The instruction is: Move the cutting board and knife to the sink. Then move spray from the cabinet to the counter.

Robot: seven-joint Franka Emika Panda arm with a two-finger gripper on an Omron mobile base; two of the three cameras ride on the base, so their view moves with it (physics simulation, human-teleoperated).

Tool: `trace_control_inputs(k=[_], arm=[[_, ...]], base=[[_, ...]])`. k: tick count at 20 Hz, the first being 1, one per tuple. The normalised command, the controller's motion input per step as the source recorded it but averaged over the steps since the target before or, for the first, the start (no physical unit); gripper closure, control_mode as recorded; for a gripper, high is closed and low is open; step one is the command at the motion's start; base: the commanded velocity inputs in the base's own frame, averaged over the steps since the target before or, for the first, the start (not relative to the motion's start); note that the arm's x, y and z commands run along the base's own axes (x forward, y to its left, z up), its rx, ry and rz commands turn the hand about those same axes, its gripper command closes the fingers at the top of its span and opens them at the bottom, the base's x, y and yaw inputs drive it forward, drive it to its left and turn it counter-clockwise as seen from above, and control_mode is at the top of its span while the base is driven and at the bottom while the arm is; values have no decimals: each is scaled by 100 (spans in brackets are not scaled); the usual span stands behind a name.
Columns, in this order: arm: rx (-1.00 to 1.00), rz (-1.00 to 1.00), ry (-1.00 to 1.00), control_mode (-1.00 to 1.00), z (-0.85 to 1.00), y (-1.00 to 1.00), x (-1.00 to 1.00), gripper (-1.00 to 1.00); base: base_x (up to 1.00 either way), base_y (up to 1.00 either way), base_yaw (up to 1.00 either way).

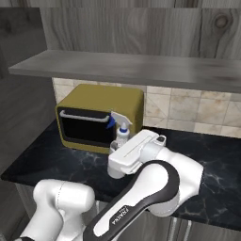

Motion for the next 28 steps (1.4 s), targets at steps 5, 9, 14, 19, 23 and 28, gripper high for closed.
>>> trace_control_inputs(k=[5, 9, 14, 19, 23, 28], arm=[[0, 4, -1, -100, -35, -1, 41, 100], [-1, 4, 2, -100, -38, -3, 42, 100], [-3, 2, 2, -100, -36, -11, 31, 100], [-4, 2, 1, -100, -34, -17, 18, 100], [-4, 1, 0, -100, -35, -16, 20, 100], [-3, 2, 0, -100, -29, -11, 21, 100]], base=[[0, 0, 0], [0, 0, 0], [0, 0, 0], [0, 0, 0], [0, 0, 0], [0, 0, 0]])
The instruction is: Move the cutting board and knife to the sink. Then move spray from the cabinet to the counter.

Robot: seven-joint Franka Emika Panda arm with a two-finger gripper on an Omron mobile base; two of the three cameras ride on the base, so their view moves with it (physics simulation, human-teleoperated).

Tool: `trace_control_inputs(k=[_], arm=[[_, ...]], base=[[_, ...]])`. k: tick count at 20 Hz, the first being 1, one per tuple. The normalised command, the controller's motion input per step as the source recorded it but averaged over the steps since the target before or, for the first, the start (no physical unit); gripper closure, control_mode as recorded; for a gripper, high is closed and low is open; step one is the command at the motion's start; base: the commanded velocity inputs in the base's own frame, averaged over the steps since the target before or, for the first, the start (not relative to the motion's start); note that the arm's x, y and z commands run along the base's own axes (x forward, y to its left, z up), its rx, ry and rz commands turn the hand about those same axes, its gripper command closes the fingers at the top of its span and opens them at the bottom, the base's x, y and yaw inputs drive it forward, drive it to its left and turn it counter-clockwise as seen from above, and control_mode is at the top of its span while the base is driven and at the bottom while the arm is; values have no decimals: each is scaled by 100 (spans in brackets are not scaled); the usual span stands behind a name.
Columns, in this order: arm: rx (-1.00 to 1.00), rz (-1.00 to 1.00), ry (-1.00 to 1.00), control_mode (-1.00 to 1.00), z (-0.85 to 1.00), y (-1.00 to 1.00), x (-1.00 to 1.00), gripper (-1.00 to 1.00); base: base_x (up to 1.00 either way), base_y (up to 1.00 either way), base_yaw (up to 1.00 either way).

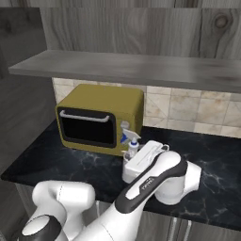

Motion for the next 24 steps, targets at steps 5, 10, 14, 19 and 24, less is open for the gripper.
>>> trace_control_inputs(k=[5, 10, 14, 19, 24], arm=[[-2, 3, 1, -100, -27, -4, 24, 100], [0, 1, 7, -100, -29, -3, 27, 100], [0, 1, 2, -100, -28, -1, 24, 100], [0, 0, 1, -100, -28, -1, 18, 100], [0, 0, 0, -100, -32, 0, 10, 100]], base=[[0, 0, 0], [0, 0, 0], [0, 0, 0], [0, 0, 0], [0, 0, 0]])
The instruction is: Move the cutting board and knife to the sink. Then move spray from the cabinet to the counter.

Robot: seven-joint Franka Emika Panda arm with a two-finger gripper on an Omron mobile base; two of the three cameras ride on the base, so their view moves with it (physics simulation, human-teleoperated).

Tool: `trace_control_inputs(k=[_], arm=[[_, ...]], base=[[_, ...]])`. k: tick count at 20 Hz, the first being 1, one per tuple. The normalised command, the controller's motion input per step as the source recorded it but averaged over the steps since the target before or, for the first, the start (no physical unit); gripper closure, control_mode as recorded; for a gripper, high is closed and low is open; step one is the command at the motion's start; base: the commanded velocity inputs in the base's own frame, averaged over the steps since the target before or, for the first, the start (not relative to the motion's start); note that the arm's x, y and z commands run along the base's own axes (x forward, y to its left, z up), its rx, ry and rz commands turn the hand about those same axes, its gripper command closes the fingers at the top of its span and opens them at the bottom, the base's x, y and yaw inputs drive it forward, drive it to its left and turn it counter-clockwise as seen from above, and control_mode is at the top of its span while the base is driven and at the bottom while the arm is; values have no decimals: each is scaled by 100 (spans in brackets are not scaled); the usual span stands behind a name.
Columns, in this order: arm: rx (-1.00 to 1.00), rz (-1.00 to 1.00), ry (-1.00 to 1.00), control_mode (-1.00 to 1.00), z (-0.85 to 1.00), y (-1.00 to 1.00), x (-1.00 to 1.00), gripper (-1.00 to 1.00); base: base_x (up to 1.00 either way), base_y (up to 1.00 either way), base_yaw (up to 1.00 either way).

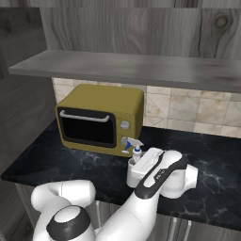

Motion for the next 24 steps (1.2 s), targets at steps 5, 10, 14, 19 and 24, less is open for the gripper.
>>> trace_control_inputs(k=[5, 10, 14, 19, 24], arm=[[0, 0, 0, -100, -32, 0, 9, 100], [0, 0, 0, -100, -25, 0, 7, 100], [0, 0, -1, -100, -22, 0, 6, 100], [0, 0, -1, -100, -30, 0, 0, 100], [0, 0, 0, -100, -33, 0, -2, 100]], base=[[0, 0, 0], [0, 0, 0], [0, 0, 0], [0, 0, 0], [0, 0, 0]])
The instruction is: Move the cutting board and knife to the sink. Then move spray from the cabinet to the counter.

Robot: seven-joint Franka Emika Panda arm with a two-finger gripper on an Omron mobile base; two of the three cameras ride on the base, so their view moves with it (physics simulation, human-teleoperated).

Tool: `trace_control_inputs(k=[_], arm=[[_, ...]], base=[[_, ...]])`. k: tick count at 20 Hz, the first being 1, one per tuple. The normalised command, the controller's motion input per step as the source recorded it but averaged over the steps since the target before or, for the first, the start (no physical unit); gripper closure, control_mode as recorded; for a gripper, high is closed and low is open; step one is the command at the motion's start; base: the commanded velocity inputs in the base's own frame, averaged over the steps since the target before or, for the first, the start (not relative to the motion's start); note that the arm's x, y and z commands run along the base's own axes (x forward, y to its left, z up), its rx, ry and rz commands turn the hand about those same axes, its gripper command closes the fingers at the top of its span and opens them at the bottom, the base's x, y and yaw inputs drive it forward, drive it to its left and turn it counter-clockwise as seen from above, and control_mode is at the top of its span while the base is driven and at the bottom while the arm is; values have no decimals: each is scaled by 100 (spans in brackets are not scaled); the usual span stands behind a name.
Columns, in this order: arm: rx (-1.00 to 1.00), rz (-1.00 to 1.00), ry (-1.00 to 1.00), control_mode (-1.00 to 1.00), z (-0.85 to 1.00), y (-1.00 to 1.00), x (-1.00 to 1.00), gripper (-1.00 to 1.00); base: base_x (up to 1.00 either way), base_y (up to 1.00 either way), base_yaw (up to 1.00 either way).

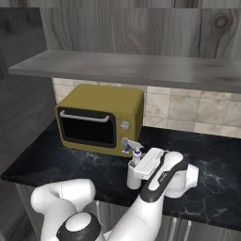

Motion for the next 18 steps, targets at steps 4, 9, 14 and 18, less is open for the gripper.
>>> trace_control_inputs(k=[4, 9, 14, 18], arm=[[-1, 0, 0, -100, -31, 0, -1, 100], [-2, 0, 0, -100, -30, 0, 0, -100], [0, 0, 0, -100, -20, -1, 0, -100], [0, 0, 0, -100, -17, -3, -2, -100]], base=[[0, 0, 0], [0, 0, 0], [0, 0, 0], [0, 0, 0]])
